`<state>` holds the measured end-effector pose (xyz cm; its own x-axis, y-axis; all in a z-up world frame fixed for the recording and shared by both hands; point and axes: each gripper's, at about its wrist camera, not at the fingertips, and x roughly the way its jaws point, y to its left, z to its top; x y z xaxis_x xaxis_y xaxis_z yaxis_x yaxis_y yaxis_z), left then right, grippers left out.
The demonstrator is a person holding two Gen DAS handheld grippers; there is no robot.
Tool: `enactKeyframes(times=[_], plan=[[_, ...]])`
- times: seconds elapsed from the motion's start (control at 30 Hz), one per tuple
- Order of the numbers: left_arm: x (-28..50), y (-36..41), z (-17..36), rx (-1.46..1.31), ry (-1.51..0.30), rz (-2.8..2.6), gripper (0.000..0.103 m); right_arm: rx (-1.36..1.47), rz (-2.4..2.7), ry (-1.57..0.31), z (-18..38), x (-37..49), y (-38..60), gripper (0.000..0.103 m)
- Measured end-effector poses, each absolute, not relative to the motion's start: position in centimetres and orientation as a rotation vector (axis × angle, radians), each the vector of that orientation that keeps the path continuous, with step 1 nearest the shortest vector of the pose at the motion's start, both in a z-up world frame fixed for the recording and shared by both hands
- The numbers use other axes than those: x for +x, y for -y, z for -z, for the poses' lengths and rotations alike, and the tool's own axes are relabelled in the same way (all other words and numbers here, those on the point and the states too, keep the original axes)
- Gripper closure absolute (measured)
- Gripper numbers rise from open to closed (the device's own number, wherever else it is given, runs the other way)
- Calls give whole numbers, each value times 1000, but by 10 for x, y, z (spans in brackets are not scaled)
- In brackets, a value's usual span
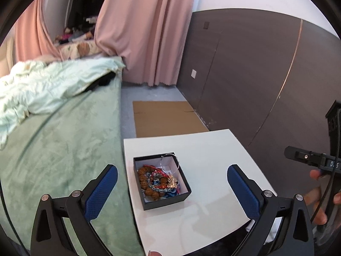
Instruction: Organize jewelry
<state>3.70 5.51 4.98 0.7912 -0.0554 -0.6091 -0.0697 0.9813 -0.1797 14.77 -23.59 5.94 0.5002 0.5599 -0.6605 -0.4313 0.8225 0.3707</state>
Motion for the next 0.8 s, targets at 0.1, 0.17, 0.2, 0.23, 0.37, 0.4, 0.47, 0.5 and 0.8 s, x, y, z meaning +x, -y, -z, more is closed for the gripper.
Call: enactKeyframes(times=[0.1, 0.17, 0.2, 0.23, 0.37, 0.4, 0.47, 0.5, 0.8], plan=[[30, -45, -55, -154, -645, -27, 0, 190, -641, -855, -62, 139, 244, 8], [26, -42, -59, -138, -643, -26, 0, 204, -651, -855, -64, 135, 250, 8], [23, -39, -62, -130, -634, -26, 0, 208, -658, -850, -65, 132, 252, 8], [20, -37, -65, -121, -627, -29, 0, 210, -662, -845, -66, 128, 255, 8], [12, -29, -73, -107, -613, -23, 0, 197, -636, -816, -70, 118, 264, 8], [9, -27, -74, -103, -614, -22, 0, 194, -628, -814, -70, 117, 265, 8], [6, -25, -74, -88, -624, -21, 0, 182, -611, -822, -71, 115, 266, 8], [5, -23, -74, -83, -624, -22, 0, 184, -615, -822, -72, 114, 266, 8], [-3, -17, -87, -63, -592, -28, 0, 163, -605, -762, -80, 104, 268, 8]])
